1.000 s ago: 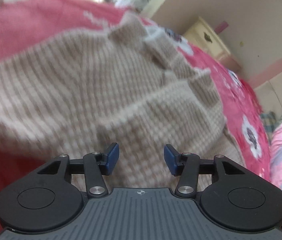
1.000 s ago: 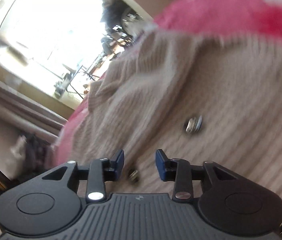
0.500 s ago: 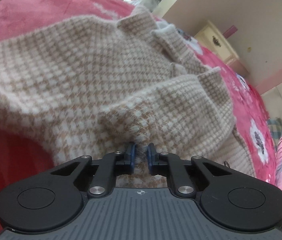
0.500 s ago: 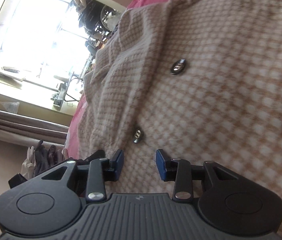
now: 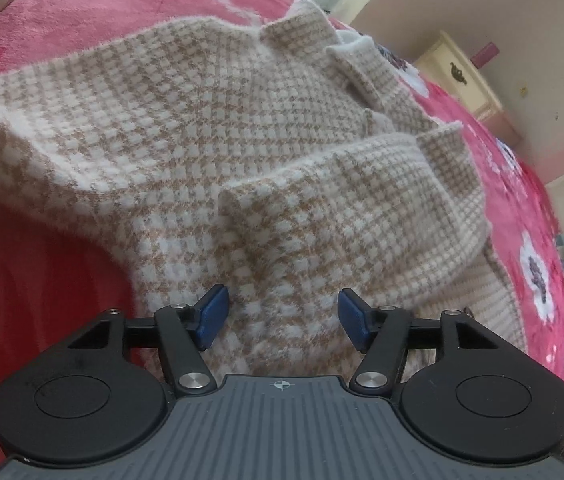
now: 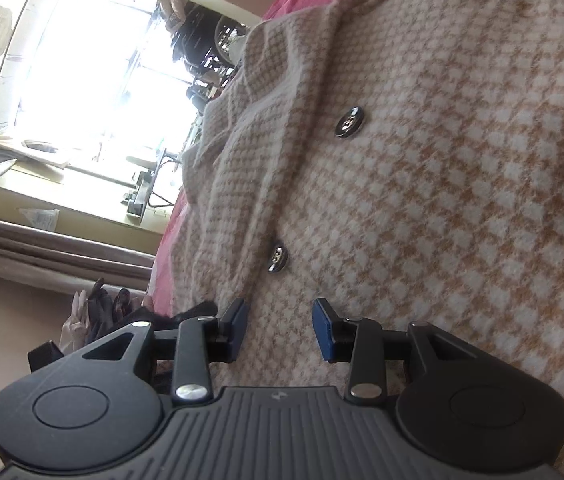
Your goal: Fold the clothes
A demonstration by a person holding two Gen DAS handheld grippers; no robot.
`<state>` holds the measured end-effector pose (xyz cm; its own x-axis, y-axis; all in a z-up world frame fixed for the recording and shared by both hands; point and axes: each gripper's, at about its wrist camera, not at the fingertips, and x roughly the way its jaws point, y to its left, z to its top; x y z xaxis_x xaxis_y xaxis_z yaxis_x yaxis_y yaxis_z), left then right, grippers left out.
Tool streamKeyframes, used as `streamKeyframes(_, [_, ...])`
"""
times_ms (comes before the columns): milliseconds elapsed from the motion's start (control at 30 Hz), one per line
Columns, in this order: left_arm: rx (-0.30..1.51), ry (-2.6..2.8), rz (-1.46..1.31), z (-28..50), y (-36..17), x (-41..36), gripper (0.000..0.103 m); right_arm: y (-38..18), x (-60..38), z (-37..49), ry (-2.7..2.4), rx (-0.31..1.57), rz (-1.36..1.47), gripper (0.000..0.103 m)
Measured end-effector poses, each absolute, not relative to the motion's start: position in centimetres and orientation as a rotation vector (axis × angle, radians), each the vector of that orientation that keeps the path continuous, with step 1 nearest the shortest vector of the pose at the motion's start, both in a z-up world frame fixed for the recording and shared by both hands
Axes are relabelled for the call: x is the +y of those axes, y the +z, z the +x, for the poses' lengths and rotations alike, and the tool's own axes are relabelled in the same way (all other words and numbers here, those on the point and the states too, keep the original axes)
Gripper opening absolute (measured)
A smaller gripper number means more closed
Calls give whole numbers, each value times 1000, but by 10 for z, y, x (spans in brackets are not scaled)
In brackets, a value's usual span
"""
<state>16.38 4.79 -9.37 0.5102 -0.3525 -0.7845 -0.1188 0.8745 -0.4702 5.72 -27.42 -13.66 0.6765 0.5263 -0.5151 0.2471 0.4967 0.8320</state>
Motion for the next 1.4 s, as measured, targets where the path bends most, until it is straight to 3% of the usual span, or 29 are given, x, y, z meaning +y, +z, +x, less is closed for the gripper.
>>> streamKeyframes(167, [987,-156,-485,167,-86,55,61,-137,-259,76,239,846,1103,44])
streamKeyframes(300, [936,-165,-471,172,-81,65,61,-138,-238,103,247,845,1100,55])
streamKeyframes(867, [891,-303,-543,218,-105,83,57,-165,-210,140,141,843,1225,50])
streamKeyframes(967, [877,-294,-484,218,-105,75,50,-168,-201,142,184,876,1223,50])
streamKeyframes(1000, [871,-287,-470,217,-106,72,42,-169,-197,143,196,887,1211,46])
streamKeyframes(1033, [865,-281,-459,217,-106,70,36,-170,-192,144,207,898,1199,37])
streamKeyframes(1067, [855,-280,-455,215,-105,68,23,-172,-188,145,216,909,1191,30])
streamKeyframes(1100, [845,-274,-450,213,-102,66,19,-174,-186,146,222,918,1190,20])
streamKeyframes(1400, [681,-187,-384,194,-43,75,16,-123,-162,141,346,812,1047,19])
